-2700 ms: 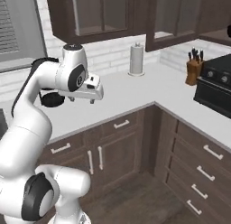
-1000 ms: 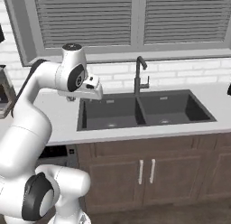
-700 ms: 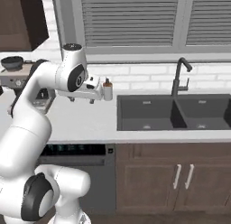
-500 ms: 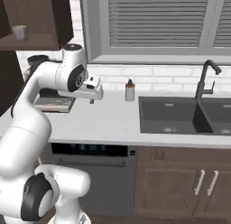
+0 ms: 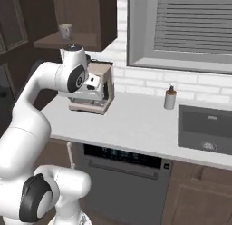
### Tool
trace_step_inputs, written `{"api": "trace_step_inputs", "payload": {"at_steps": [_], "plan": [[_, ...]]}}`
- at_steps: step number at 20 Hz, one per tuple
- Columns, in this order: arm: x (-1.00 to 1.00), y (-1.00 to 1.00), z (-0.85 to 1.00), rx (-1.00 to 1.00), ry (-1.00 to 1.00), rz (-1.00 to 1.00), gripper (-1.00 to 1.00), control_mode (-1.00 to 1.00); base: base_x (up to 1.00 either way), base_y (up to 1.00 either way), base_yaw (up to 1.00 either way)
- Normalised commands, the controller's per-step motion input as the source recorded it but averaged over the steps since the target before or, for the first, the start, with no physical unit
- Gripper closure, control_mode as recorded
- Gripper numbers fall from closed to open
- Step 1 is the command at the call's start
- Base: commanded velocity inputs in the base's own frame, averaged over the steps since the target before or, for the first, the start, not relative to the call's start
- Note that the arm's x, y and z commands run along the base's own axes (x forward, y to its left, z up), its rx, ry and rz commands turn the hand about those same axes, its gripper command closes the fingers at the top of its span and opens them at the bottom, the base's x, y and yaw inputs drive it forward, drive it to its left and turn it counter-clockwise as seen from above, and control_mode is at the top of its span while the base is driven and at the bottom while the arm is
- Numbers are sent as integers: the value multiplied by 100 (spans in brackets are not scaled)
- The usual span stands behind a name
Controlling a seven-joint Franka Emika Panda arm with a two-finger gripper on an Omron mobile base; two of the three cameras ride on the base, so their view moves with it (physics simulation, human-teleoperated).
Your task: Gather all objects into one cabinet and sort the glasses and bowls to opposite sides.
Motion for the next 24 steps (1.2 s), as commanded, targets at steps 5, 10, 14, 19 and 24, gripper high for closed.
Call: {"api": "trace_step_inputs", "payload": {"at_steps": [5, 10, 14, 19, 24], "plan": [[0, 0, 0, 0, 0, 0, -100, 100, 29, 0, 37], [0, 0, 0, 0, 0, 0, -100, 100, 44, 7, 37], [0, 0, 0, 0, 0, 0, -100, 100, 39, 0, 25], [0, 0, 0, 0, 0, 0, -100, 100, 46, 2, 13], [0, 0, 0, 0, 0, 0, -100, 100, 73, 7, 8]]}}
